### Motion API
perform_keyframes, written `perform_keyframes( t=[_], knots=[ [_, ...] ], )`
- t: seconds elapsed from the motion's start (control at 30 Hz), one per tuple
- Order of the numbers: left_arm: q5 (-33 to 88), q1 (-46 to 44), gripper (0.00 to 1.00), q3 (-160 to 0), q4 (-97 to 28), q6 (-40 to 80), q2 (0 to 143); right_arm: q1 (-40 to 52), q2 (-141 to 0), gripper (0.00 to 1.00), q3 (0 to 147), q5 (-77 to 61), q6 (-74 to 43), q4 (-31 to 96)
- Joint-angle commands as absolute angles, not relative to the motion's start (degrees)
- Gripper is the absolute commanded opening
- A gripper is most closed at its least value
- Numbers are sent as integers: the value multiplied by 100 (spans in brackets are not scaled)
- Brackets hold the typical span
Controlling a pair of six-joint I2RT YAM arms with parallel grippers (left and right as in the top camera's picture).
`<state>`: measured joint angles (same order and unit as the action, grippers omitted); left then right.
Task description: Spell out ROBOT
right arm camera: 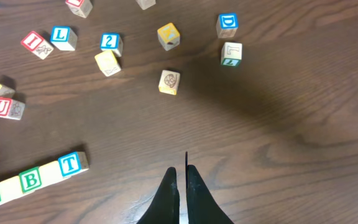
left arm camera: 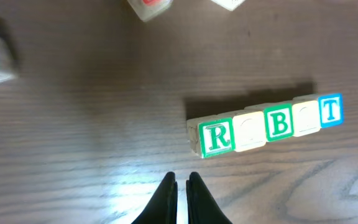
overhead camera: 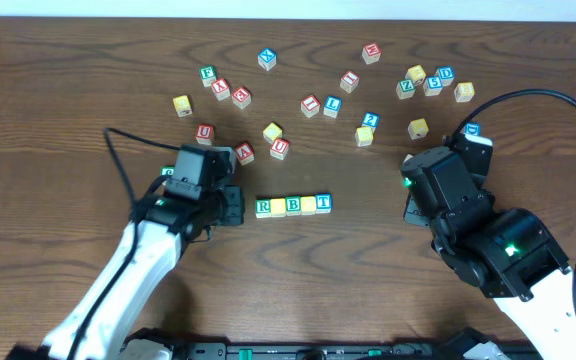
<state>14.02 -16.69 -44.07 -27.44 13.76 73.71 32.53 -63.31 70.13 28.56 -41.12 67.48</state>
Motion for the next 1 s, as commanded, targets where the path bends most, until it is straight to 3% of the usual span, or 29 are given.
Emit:
perform_keyframes(
  t=[0.0,0.37,0.97],
  knots=[
    [932,-1629,8,-4353,-2908,1426,6709,3221,-6348,1,7124,3194,-4018,6744],
    [642,-1629,8,-4397,-3022,1424,5743,3159,-7837,1,7124,2484,-4049,6237],
    [-419,-1629,7,-4416,-3076,1424,5518,3153,-8364,1,7124,1857,-3551,5205]
  ],
)
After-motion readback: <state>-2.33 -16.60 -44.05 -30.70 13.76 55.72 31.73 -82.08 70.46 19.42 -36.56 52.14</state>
